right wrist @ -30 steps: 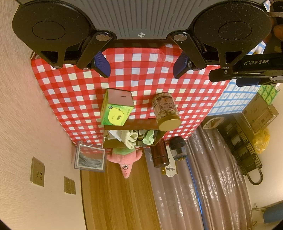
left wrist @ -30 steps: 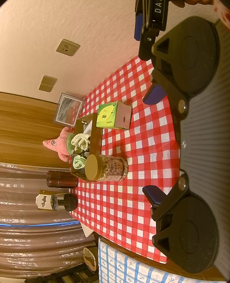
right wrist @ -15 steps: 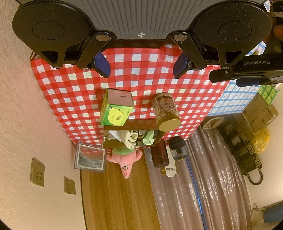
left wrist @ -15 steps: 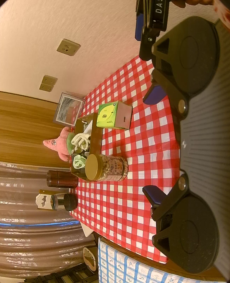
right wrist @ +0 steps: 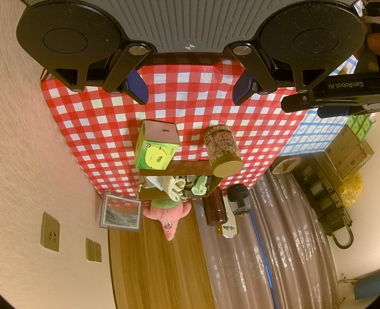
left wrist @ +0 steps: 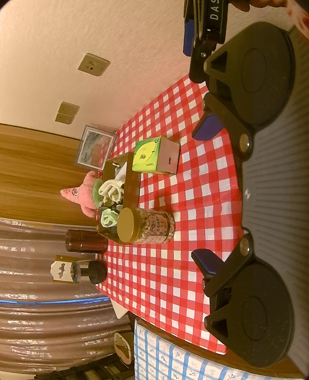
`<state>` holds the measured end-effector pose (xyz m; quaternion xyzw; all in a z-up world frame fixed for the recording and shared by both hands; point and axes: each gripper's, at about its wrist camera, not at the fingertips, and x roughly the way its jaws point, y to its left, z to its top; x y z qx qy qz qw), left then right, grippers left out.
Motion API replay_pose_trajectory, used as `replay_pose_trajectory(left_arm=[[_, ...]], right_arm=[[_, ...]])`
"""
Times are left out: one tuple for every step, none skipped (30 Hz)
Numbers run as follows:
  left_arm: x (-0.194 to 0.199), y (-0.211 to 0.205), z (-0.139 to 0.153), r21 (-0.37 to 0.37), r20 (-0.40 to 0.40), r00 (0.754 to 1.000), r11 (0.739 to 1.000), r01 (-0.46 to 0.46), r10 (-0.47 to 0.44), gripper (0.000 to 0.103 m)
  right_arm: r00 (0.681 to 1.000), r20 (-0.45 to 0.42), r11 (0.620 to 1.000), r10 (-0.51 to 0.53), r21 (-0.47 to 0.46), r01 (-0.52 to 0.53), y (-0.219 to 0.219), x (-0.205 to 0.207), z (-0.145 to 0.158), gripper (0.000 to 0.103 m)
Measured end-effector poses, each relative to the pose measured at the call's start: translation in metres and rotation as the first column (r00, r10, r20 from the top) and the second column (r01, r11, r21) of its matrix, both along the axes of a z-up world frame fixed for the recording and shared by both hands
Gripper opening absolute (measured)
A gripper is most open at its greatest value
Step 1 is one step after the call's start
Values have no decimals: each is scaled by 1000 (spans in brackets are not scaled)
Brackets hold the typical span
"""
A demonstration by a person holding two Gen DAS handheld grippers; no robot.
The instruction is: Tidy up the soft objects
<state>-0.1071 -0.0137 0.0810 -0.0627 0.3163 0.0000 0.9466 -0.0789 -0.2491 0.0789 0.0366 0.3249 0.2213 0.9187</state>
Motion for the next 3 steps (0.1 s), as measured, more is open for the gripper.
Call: replay_pose_trajectory(left_arm=[[0,-1,-1,-2,3,1000,1000,1,-1,97],[0,-2,-1,0,3,1000,1000,-1,1,97],[0,-2,-2,0,2,1000,1000,-3,3,97]], right_arm=[[1000,0,1000,0,0,0,0,0,-1,77],[1000,0,1000,0,0,0,0,-1,-1,78],[1000,-1,1000,0,0,0,0,0,-1,78]])
